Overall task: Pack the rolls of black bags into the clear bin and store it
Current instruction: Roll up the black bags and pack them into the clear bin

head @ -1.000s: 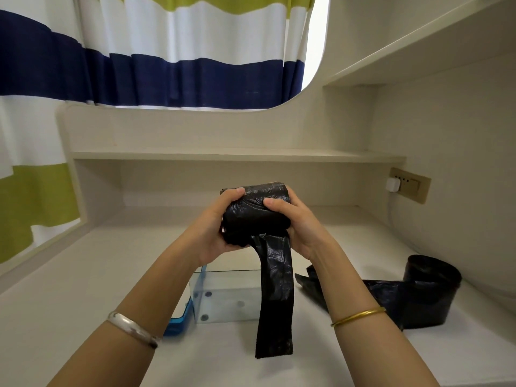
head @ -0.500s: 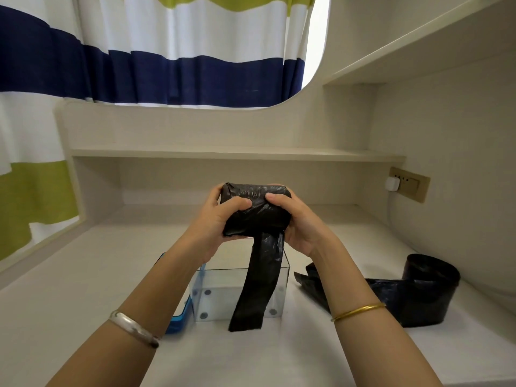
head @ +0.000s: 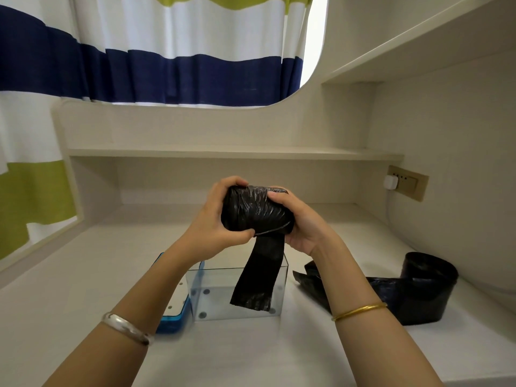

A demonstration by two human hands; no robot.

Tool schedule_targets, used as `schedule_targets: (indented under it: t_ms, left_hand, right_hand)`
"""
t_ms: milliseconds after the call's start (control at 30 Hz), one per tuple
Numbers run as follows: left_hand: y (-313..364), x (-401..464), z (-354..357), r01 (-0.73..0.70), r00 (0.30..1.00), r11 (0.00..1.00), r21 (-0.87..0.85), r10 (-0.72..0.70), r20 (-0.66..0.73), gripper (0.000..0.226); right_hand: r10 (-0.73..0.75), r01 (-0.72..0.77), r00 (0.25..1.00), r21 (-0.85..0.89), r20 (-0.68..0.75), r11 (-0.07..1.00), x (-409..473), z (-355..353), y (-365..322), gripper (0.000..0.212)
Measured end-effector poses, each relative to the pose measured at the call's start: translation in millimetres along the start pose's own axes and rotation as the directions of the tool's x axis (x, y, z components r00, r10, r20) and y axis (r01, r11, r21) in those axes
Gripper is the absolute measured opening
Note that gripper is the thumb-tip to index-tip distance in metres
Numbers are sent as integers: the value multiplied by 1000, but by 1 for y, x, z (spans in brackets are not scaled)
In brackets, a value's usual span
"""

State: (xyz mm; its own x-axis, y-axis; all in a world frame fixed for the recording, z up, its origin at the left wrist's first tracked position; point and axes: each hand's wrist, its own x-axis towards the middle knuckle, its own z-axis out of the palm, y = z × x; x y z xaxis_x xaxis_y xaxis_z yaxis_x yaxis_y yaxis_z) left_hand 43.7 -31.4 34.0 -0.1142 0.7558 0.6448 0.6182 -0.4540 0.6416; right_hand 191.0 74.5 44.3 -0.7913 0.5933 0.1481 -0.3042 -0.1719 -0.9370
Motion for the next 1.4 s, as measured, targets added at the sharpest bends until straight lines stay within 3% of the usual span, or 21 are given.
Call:
schedule_targets:
  t_ms: [67, 167, 300, 433, 567, 767, 867, 1133, 1400]
  left_hand:
    - [-2, 0, 0, 16, 1000, 1000, 5, -16, 14, 75]
    - [1, 2, 1, 168, 984, 978, -125, -159, 82, 84]
    - [0, 7, 2, 478, 877, 802, -359, -457, 147, 75]
    - [-2, 6, 3, 620, 775, 633, -465, -586, 236, 55]
    - [-3, 6, 5, 545, 821, 670, -504, -549, 158, 24]
    - [-3, 4, 3, 358, 923, 836, -417, -383, 25, 53]
    - [-3, 3, 3, 264, 957, 887, -380, -290, -12, 55]
    - [-4, -5, 3, 144, 988, 942, -303, -155, -12, 56]
    - [-13, -9, -2, -50, 999, 998, 43, 51, -15, 66]
  right_hand:
    - [-13, 13, 1000, -9, -2, 1000, 0, 0, 0, 22]
    - [-48, 48, 999, -32, -2, 998, 0, -2, 2, 24]
    - [-66, 64, 998, -80, -11, 995, -1, -2, 7, 30]
    - [-73, 70, 997, -94, -35, 993, -1, -1, 9, 33]
    - [-68, 65, 997, -96, -31, 993, 0, -1, 9, 34]
    - [-59, 58, 998, -72, -9, 996, 0, 0, 7, 32]
    - [-55, 55, 999, -71, 1, 996, 0, -1, 7, 39]
    - [-15, 14, 1000, -72, -3, 997, 0, 0, 10, 41]
    - [-25, 25, 999, -28, 26, 999, -3, -1, 9, 31]
